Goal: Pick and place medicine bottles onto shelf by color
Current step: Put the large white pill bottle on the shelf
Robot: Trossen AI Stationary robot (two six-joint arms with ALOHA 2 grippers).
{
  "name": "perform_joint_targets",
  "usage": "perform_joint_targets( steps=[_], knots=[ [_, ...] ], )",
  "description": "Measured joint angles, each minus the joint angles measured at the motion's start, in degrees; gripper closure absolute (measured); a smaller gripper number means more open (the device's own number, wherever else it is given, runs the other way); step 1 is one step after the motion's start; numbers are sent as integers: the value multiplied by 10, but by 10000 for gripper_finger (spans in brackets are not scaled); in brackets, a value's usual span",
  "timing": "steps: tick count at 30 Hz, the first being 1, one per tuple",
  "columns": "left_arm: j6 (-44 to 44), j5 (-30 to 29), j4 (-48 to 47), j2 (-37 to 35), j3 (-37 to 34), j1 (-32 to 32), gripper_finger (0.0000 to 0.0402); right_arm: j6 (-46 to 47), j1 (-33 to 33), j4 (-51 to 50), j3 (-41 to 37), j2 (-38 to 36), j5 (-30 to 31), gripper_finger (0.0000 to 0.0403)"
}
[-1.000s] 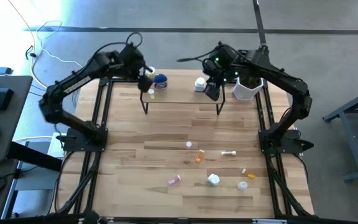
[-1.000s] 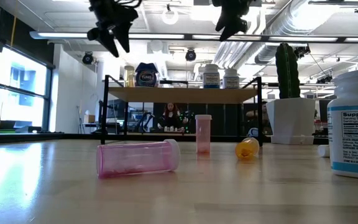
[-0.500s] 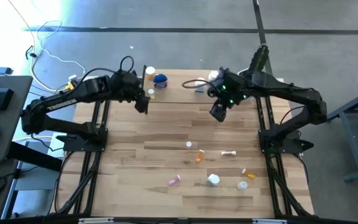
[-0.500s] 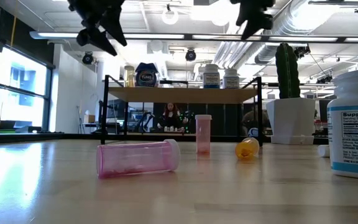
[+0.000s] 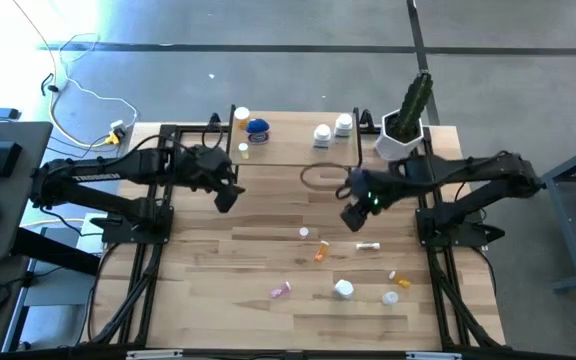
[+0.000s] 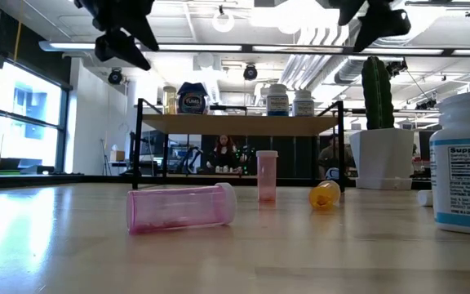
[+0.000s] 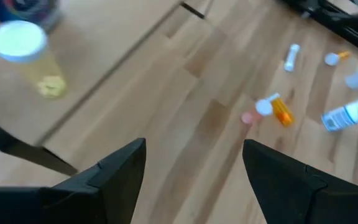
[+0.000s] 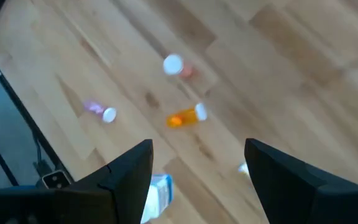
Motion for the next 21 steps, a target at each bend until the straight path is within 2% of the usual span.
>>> perform_joint_targets(
  steps=[9,15,21],
  knots=[
    [-13,-1,1,0,0,-65,145,120,135,1,-1,8,57,158],
    [-34,-3,1,0,0,-99,145,196,195,2,-1,8,84,158],
    [-61,-29,1,0,0,-144,145,222,242,2,-1,8,113,158]
  ],
)
